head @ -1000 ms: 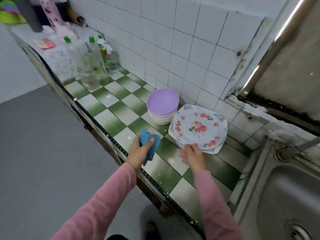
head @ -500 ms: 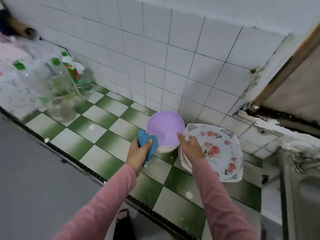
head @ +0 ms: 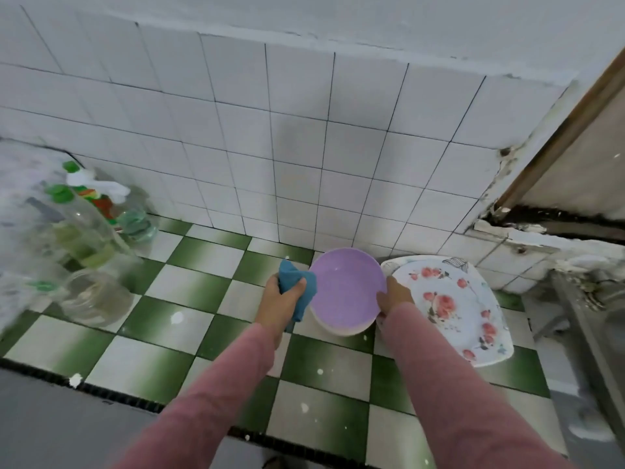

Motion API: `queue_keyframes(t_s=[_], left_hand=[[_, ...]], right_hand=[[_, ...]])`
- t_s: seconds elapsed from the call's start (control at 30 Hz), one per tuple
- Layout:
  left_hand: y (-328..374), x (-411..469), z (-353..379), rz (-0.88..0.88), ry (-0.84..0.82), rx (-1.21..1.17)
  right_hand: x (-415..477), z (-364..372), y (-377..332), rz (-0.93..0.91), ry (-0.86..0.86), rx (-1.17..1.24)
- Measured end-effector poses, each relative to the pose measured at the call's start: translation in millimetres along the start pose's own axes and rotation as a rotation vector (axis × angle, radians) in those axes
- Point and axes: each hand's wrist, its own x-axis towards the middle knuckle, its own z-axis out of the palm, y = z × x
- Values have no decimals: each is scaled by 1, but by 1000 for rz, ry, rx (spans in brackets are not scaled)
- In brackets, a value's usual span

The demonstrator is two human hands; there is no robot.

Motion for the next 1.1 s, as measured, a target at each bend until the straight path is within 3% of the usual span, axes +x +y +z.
queue_keyframes(t_s=[0.23,0.67,1.1], left_hand=[[7,14,0,-5,-64,32],[11,19,0,0,-38,55],[6,15,8,13,-2,22]], right_hand=[[-20,13,5,79,1,147],[-32,7,6,14,54,123],[-33,-18,1,-92,69,248]])
